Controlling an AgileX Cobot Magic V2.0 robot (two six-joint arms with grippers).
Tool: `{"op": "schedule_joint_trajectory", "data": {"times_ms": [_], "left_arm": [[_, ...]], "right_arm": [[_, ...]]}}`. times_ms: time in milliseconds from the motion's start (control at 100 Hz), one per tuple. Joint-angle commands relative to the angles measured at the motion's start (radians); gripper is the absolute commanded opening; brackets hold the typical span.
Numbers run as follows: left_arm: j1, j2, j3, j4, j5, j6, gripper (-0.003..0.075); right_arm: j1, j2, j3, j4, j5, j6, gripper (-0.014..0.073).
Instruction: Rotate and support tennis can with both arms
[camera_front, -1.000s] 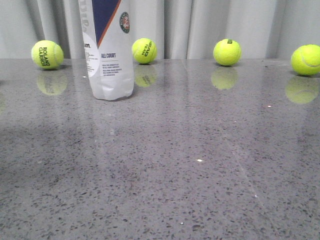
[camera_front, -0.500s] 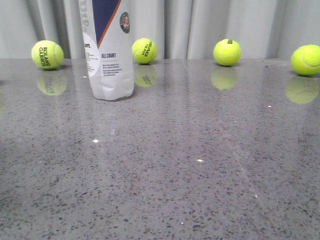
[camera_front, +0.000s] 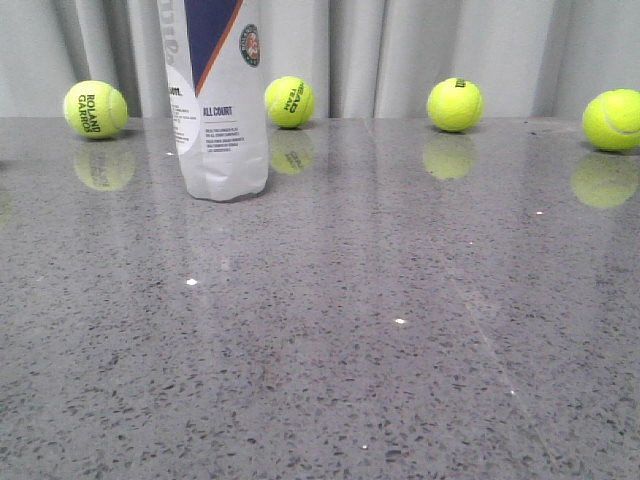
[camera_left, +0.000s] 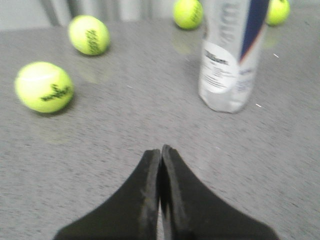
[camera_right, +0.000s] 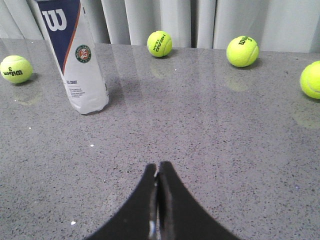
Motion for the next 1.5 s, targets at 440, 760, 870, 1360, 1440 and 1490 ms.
{"op": "schedule_joint_trajectory", "data": {"times_ms": [440, 760, 870, 1360, 1440, 1490], "left_arm": [[0.205, -0.336, 0.343, 0.042, -0.437, -0.018, -0.0020], [0.242, -0.501, 0.524, 0.056, -0.489, -0.075, -0.0020], [0.242, -0.499, 0.523, 0.062, -0.455, -0.077, -0.0020], [0.238, -0.499, 0.523, 0.062, -0.456, -0.077, -0.0020], [0.238, -0.499, 0.523, 0.062, -0.456, -0.077, -0.0020], [0.238, -0.499, 0.523, 0.062, -0.456, -0.077, -0.0020]], "right_arm": [[-0.007, 0.009, -0.024, -0.015, -0.076, -0.005, -0.0069], [-0.007, 0.010, -0.024, -0.015, -0.078, -0.005, -0.0069], [-0.007, 0.010, -0.024, -0.015, -0.075, -0.005, -0.0069], [-0.007, 0.010, -0.024, -0.015, -0.075, -0.005, -0.0069], [-0.007, 0.010, -0.024, -0.015, -0.075, -0.005, -0.0069], [-0.007, 0.010, -0.024, -0.015, -0.075, -0.005, -0.0069]]}}
